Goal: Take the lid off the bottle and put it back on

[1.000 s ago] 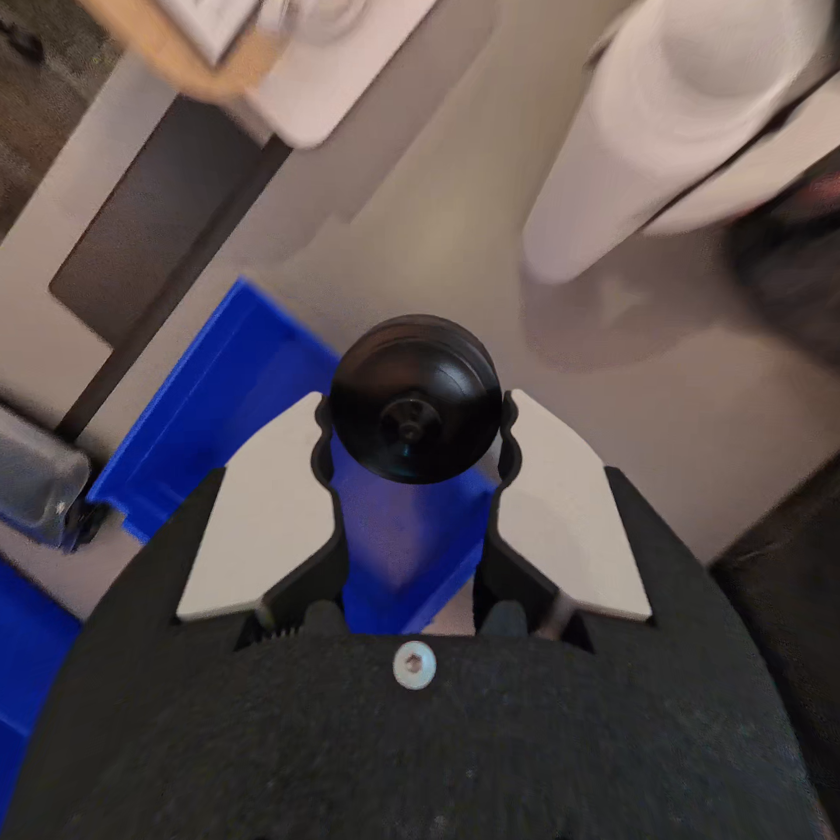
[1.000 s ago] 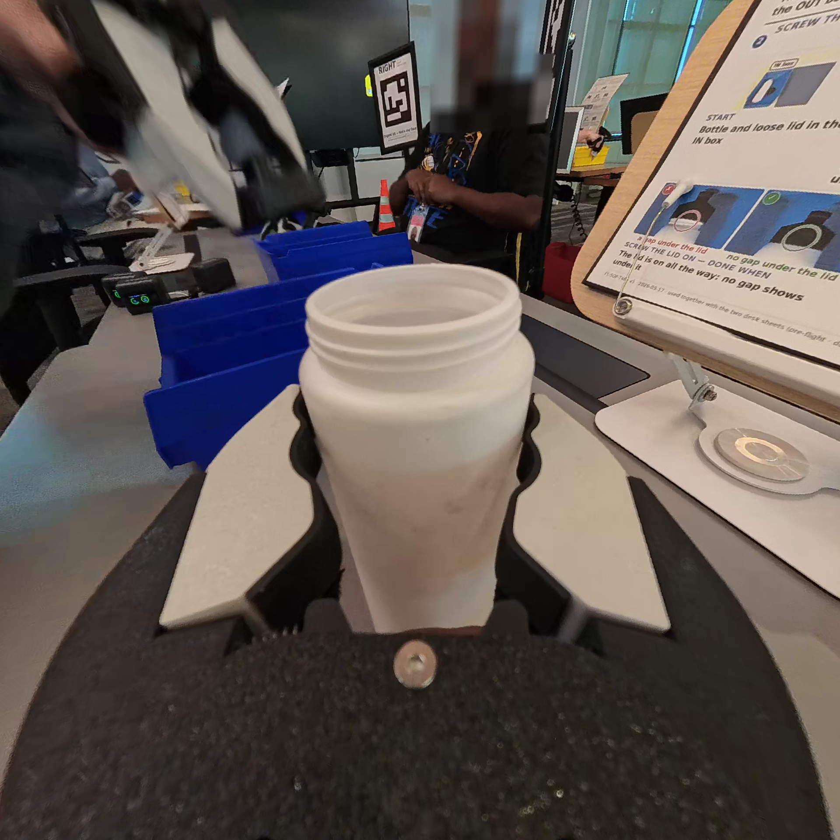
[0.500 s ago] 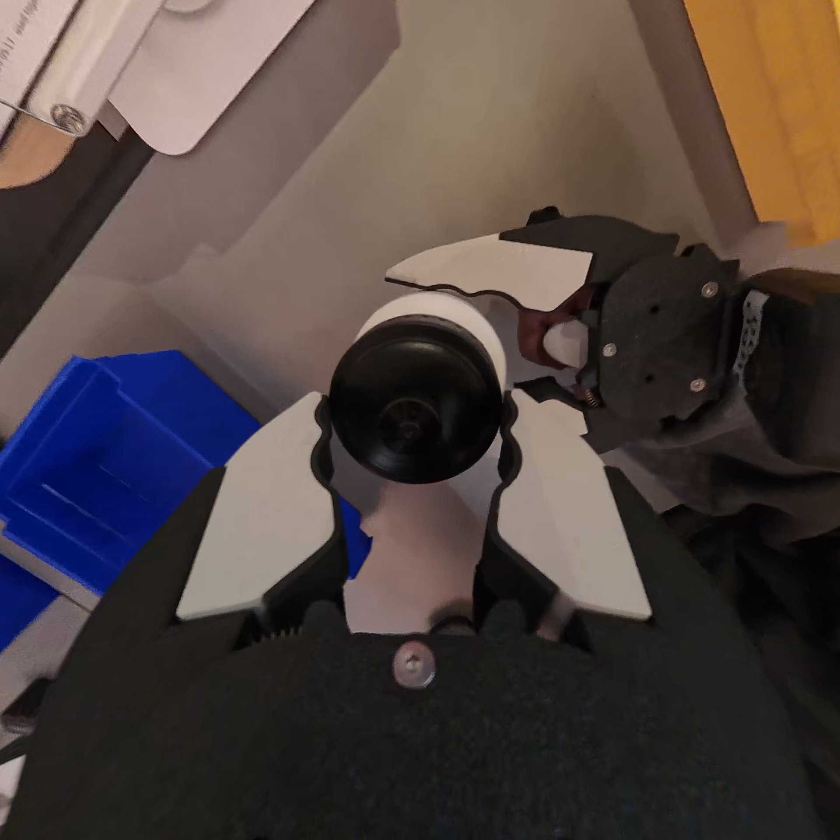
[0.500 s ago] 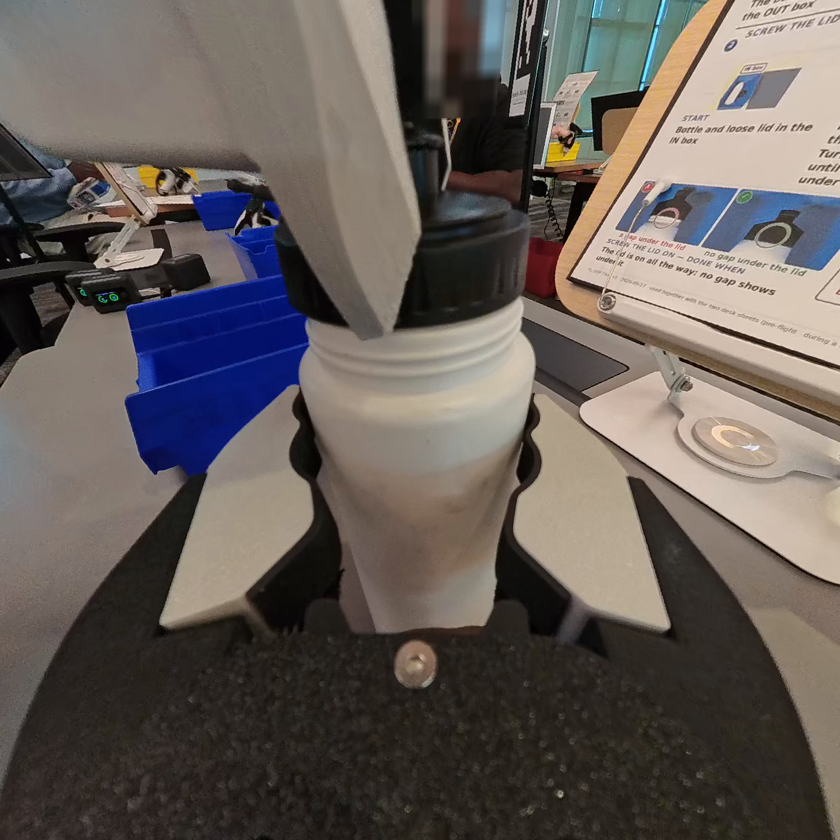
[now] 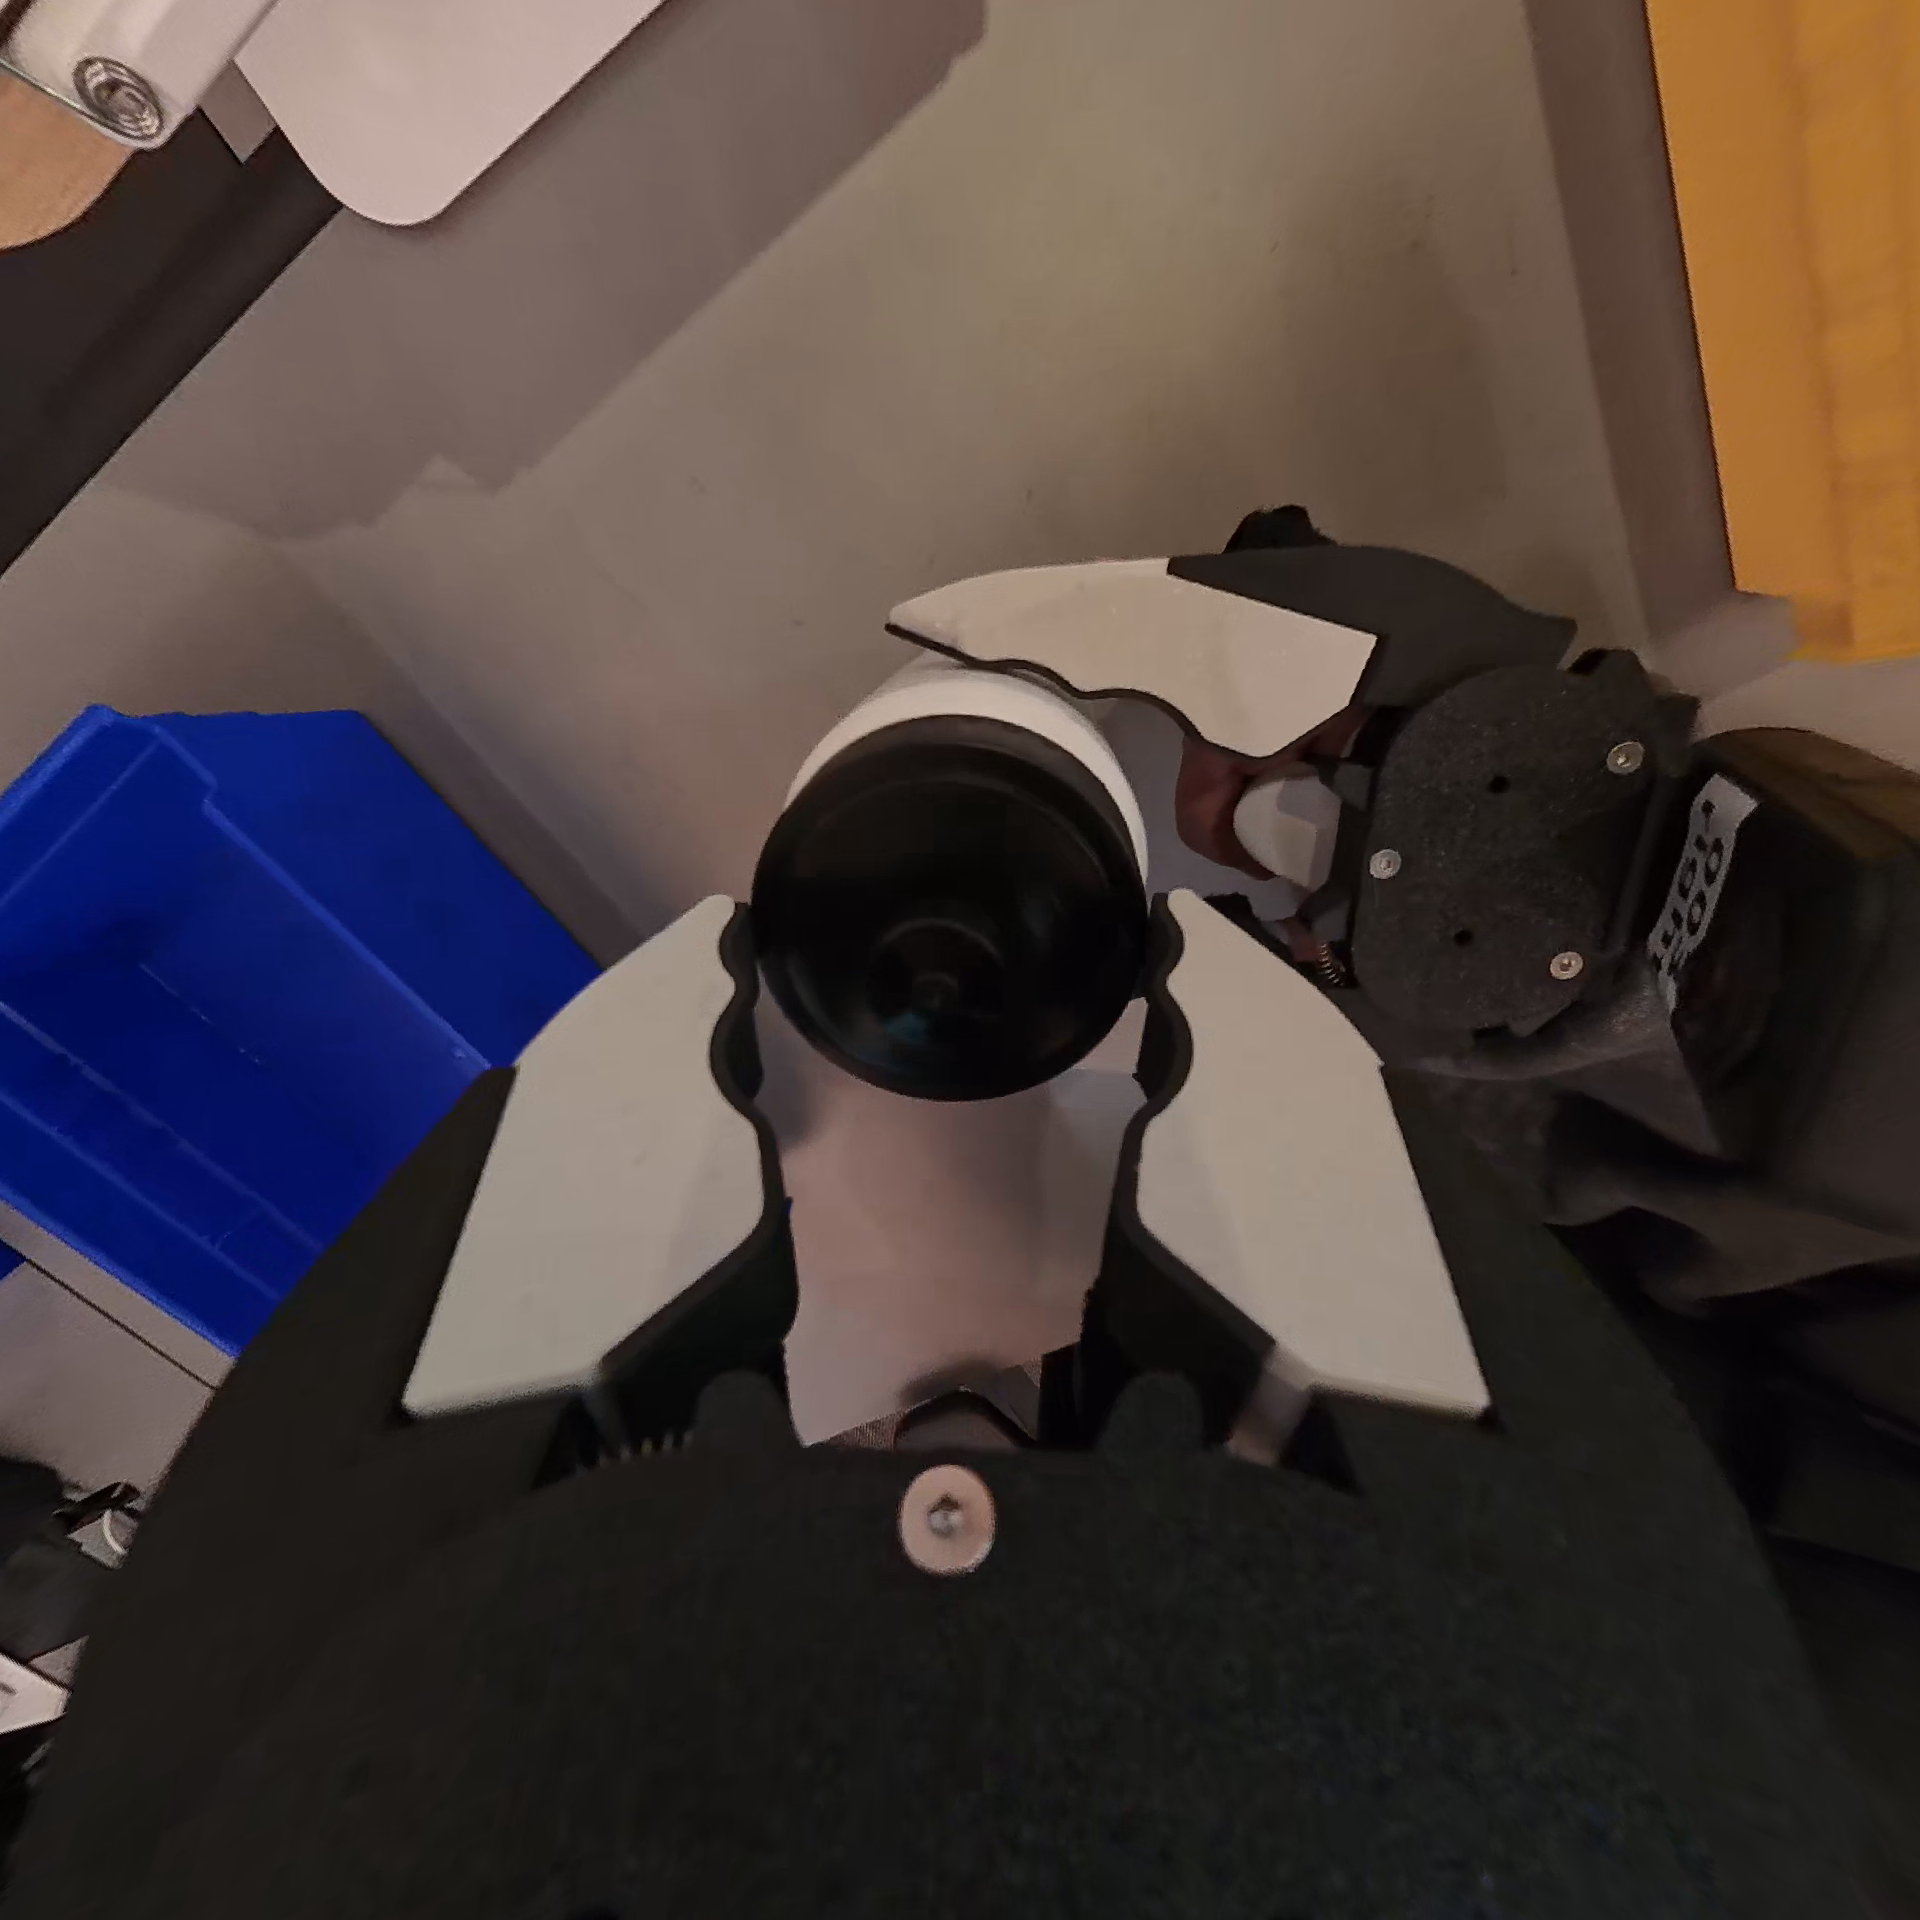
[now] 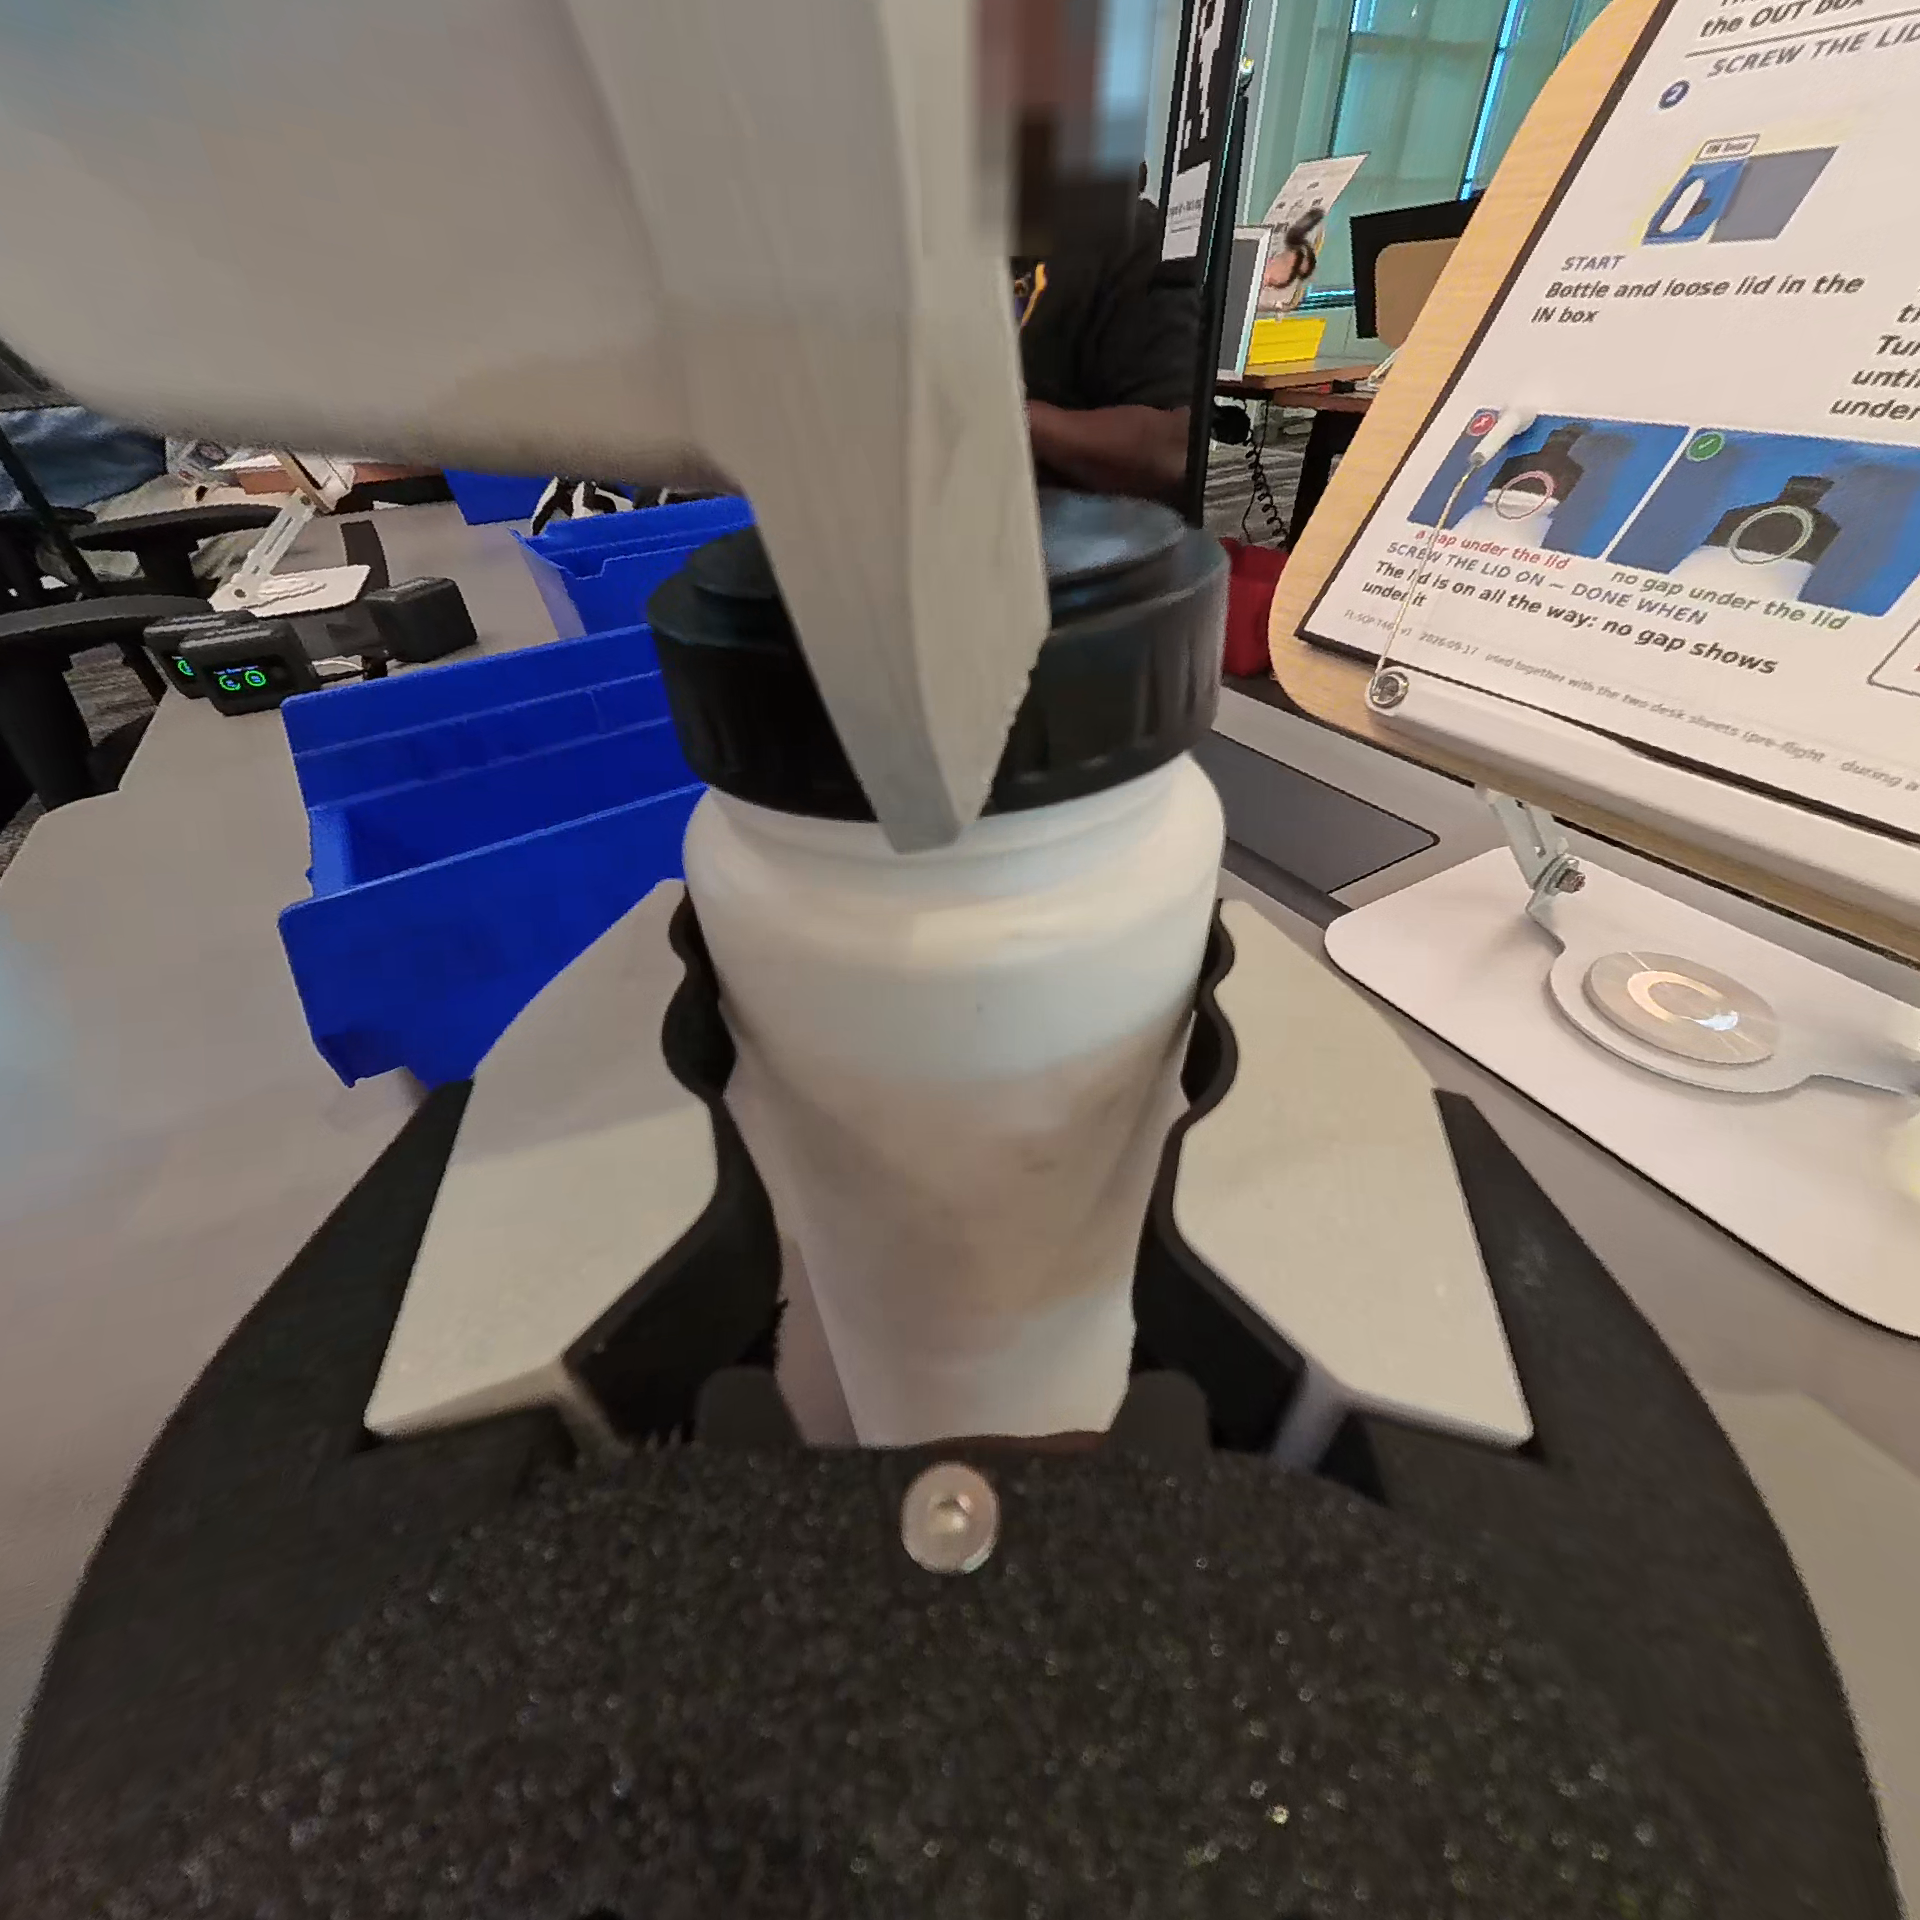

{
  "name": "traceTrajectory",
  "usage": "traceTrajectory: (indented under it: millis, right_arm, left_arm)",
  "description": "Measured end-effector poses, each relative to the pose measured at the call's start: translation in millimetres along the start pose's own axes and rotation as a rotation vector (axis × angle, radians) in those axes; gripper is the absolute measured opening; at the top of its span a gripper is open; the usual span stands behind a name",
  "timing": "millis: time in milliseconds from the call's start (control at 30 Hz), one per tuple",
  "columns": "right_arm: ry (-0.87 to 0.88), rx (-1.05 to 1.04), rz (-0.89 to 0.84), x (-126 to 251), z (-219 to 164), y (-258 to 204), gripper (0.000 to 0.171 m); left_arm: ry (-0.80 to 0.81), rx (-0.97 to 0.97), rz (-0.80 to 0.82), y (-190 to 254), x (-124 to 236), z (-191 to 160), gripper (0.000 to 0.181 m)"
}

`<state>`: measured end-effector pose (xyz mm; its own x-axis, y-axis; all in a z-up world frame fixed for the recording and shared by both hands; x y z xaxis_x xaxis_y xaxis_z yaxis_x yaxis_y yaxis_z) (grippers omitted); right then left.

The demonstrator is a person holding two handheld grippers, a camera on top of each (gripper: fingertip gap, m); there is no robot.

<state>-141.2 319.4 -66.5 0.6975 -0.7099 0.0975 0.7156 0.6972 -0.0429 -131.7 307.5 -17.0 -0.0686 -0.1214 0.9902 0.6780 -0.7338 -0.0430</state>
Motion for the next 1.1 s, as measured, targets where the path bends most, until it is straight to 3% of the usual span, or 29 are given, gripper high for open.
traceTrajectory:
  millis: [167,333,600,800,933,1033,1100]
  right_arm:
    - [-0.006,-0.005,-0.001,0.7,-0.4,0.8,0.087]
    - [-0.001,-0.010,0.014,1.9,-0.7,1.4,0.087]
    - [0.000,0.012,0.042,0.0,-0.2,-4.5,0.087]
    - [-0.004,0.002,0.044,-2.3,-0.3,-5.1,0.087]
    - [0.004,-0.014,0.049,-0.9,-0.5,-2.1,0.087]
    - [0.001,-0.015,0.045,-0.7,-0.6,-1.8,0.087]
    - [-0.001,-0.016,0.042,-1.2,-0.6,-1.9,0.087]
  left_arm:
    - [-0.020,-0.056,-0.005,1.2,-2.3,1.2,0.071]
    - [0.002,-0.263,-0.017,1.6,-3.1,1.2,0.071]
    - [-0.001,-0.929,-0.061,-2.9,-2.1,-6.0,0.071]
    - [0.034,-1.299,-0.122,-5.9,-3.1,-3.7,0.071]
    - [0.039,-1.294,-0.171,-3.0,-4.2,-0.9,0.072]
    - [-0.017,-1.105,-0.205,-0.7,-4.4,-5.7,0.089]
    - [0.038,-0.956,-0.137,-6.7,-3.7,1.3,0.093]
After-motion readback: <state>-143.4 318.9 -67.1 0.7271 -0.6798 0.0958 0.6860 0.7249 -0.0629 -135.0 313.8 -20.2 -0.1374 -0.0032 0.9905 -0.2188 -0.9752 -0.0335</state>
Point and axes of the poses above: each gripper's, where its closed fingertips meet, x back along the fingers, z out of its top, y = z × x across the jaws, the point moved 1 cm from there along x, back along the fingers
